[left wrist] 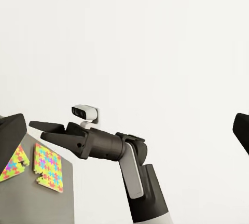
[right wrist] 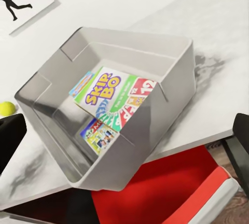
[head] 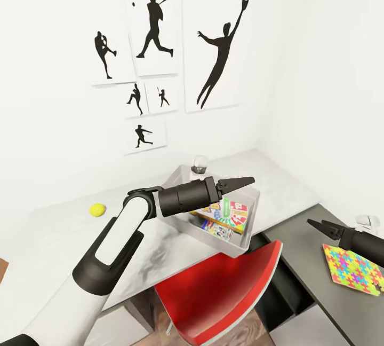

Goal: Put all the toys in the child's room - the three board games (two on the bed and one on the table), the two jigsaw puzzles on the table, and the tennis ball on the table - inside the toy box on the table in the child's room.

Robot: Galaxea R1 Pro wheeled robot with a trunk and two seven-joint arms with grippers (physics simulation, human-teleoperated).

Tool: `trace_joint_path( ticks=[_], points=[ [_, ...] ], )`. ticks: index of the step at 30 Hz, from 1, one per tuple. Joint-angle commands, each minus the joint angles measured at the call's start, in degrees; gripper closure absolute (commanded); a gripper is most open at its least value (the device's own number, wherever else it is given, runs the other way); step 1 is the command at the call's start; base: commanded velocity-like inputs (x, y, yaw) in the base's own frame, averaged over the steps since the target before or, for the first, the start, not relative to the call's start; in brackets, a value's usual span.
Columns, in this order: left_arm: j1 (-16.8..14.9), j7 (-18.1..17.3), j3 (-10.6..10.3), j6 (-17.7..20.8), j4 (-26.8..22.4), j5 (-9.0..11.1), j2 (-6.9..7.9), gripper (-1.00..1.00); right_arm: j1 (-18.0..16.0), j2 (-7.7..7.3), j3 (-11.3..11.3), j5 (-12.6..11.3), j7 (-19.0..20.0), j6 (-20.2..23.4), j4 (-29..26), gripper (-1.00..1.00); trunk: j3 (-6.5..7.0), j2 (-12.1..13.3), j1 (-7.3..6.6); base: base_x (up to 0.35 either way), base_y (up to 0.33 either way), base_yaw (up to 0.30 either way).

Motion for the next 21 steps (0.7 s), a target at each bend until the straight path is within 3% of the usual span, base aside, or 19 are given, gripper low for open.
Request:
trace_joint_path(
  ticks=[1, 21],
  points=[
    [-0.05, -0.24, 0.04, 0.19, 0.02, -0.18, -0.02, -1.0, -0.05, -0.01, -0.04, -0.19, 0.06, 0.35, 0.0, -1.0, -0.01, -0.11, 0.04, 0.0, 0.0, 0.0],
    [0.01, 0.28, 0.02, 0.16, 0.02, -1.02, -0.14, -1.0, -0.06, -0.01, -0.06, -0.19, 0.06, 0.37, -0.02, -1.0, 1.88, -0.11, 0.04, 0.0, 0.0, 0.0]
  ],
)
